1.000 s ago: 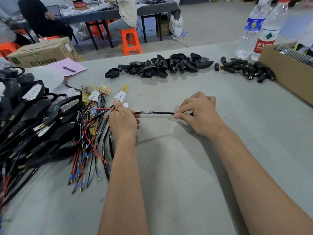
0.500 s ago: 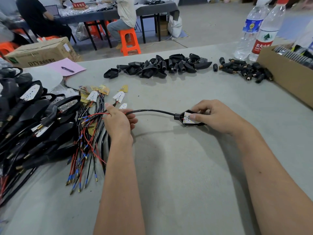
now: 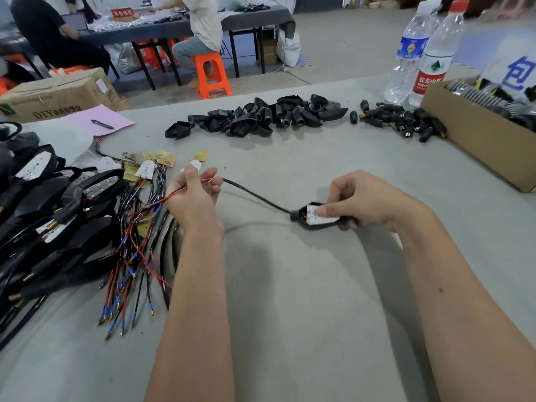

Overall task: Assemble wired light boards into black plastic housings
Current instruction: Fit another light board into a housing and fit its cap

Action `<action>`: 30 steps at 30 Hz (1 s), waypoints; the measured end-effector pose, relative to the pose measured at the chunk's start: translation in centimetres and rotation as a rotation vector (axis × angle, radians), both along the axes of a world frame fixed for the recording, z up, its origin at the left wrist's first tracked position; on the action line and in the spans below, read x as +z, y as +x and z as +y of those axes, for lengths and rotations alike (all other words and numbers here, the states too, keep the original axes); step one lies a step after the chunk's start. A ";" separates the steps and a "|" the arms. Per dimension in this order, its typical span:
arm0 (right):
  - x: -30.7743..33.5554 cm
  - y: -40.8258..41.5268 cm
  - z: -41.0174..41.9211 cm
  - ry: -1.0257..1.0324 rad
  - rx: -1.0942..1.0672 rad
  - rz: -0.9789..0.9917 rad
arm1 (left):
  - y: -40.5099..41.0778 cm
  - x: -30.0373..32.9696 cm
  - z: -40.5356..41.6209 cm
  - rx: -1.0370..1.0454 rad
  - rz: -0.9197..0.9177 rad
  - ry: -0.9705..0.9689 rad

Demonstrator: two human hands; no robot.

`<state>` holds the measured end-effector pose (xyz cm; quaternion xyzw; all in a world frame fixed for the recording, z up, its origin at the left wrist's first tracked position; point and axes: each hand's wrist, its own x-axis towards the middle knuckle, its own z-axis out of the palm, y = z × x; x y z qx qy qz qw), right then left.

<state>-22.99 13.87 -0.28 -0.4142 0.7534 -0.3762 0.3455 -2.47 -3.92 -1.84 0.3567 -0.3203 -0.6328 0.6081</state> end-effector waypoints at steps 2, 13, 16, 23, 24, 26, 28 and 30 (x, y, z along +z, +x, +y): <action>0.7 0.0 0.9 0.151 0.106 0.032 | -1.8 -0.2 -0.2 -0.058 -0.077 -0.031; 0.4 -7.7 0.6 0.039 -0.422 0.202 | -17.9 0.4 3.5 -0.859 -0.863 -0.340; -1.1 -12.3 -0.4 0.120 -0.632 0.655 | -21.6 0.2 5.9 -0.866 -0.868 -0.385; -2.1 -18.6 -3.1 0.462 -0.527 0.879 | -26.0 -0.1 7.1 -0.740 -0.973 -0.446; -2.4 -18.8 -3.4 0.490 -0.529 0.894 | -26.2 0.0 6.9 -0.757 -0.921 -0.395; -3.0 -18.9 -3.6 0.449 -0.580 0.942 | -26.0 0.3 6.5 -0.799 -0.762 -0.248; -3.2 -18.8 -3.7 0.368 -0.658 0.996 | -25.1 0.5 5.9 -0.829 -0.656 -0.144; -2.8 -18.4 -3.4 0.295 -0.711 1.018 | -23.8 0.5 5.4 -0.843 -0.656 -0.110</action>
